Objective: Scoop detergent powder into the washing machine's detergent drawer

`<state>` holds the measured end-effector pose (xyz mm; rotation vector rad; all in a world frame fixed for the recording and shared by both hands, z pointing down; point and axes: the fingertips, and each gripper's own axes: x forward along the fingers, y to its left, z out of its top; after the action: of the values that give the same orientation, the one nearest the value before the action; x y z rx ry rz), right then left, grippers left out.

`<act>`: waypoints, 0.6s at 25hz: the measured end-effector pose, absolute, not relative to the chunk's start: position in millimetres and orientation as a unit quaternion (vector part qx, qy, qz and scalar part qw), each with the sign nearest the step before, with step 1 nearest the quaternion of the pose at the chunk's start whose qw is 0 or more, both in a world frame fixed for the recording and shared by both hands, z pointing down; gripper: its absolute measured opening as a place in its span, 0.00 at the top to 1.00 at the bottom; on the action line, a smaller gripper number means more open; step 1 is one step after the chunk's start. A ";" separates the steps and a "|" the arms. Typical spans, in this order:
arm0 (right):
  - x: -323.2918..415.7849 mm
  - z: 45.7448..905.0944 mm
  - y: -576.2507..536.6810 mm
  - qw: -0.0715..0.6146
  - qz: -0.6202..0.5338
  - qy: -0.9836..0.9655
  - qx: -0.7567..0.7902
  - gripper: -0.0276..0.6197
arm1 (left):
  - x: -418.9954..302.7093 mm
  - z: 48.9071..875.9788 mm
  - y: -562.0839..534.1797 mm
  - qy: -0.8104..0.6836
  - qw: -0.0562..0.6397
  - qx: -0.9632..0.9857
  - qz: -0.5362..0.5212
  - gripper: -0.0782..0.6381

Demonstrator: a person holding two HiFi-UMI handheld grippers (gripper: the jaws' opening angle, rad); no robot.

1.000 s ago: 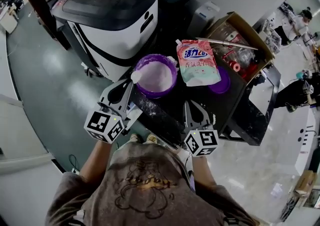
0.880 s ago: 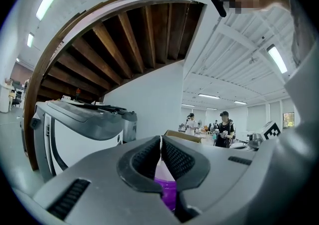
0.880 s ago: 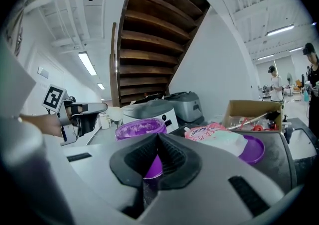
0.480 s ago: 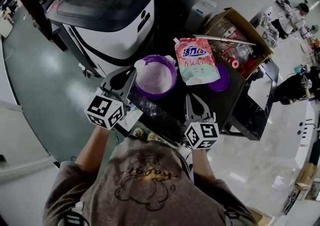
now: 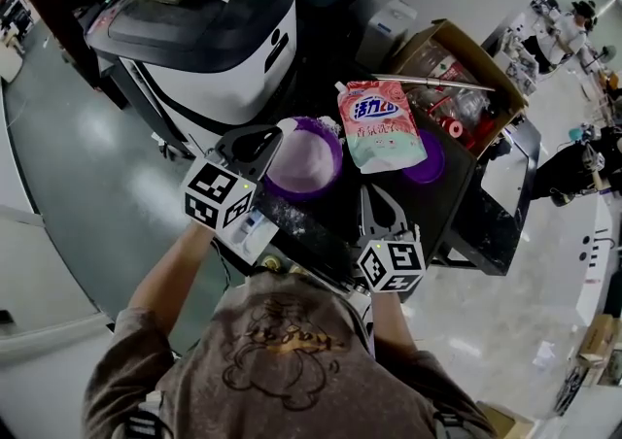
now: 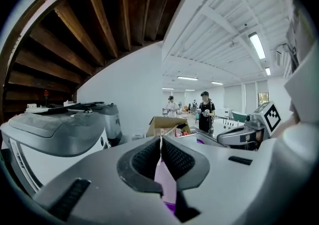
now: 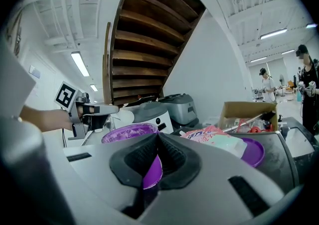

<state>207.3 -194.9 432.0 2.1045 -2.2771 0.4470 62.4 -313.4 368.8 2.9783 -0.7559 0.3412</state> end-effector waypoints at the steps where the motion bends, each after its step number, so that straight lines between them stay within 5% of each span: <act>1: 207.1 432.2 -195.4 0.004 0.143 -0.726 0.672 0.95 | 65.2 371.7 -314.4 -0.238 0.023 0.964 0.121 0.86; 15: 209.8 433.7 -195.5 -0.001 0.144 -0.722 0.676 0.95 | 105.2 404.8 -320.9 -0.154 -0.007 0.949 0.274 0.86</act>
<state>209.8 -195.5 433.7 2.1262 -2.2713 0.4520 105.2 -320.9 404.8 2.9968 -0.4848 0.8641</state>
